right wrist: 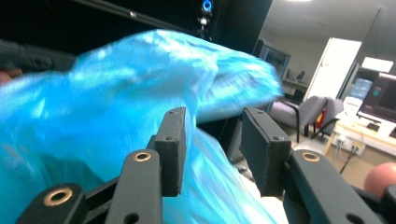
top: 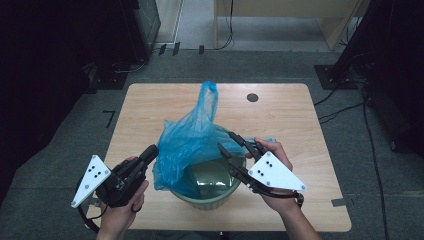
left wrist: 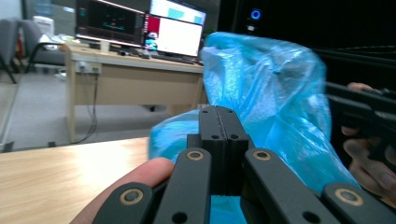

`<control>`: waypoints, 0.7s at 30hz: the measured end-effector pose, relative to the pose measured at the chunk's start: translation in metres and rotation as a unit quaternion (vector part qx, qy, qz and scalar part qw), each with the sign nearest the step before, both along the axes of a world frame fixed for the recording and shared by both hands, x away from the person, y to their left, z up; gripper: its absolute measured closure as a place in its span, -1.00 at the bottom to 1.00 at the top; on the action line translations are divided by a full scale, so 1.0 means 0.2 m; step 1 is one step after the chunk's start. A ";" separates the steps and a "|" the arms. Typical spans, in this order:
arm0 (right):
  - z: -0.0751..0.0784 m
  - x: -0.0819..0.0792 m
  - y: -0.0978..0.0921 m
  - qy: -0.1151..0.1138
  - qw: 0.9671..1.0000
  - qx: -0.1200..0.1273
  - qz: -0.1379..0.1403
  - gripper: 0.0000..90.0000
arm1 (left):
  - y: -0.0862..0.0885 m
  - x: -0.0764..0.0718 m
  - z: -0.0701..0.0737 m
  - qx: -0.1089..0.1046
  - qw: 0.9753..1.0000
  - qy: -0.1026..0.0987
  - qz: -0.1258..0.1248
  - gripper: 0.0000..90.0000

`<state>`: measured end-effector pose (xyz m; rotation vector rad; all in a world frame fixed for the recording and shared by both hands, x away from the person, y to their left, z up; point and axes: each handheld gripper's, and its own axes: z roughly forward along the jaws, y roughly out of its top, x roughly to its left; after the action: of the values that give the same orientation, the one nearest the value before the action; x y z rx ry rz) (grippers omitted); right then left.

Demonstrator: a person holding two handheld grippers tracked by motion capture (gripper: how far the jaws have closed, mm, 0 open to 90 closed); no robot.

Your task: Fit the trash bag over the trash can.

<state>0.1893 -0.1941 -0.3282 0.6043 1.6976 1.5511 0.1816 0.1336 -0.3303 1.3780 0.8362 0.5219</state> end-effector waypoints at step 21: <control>-0.23 0.11 -0.35 0.115 0.993 -0.008 -0.039 0.92 | 0.09 -0.03 -0.02 -0.006 1.000 -0.012 0.009 1.00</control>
<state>0.2112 -0.2632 -0.3733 0.8576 1.8299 1.4577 0.1765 0.1519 -0.3346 1.3518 0.8312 0.5462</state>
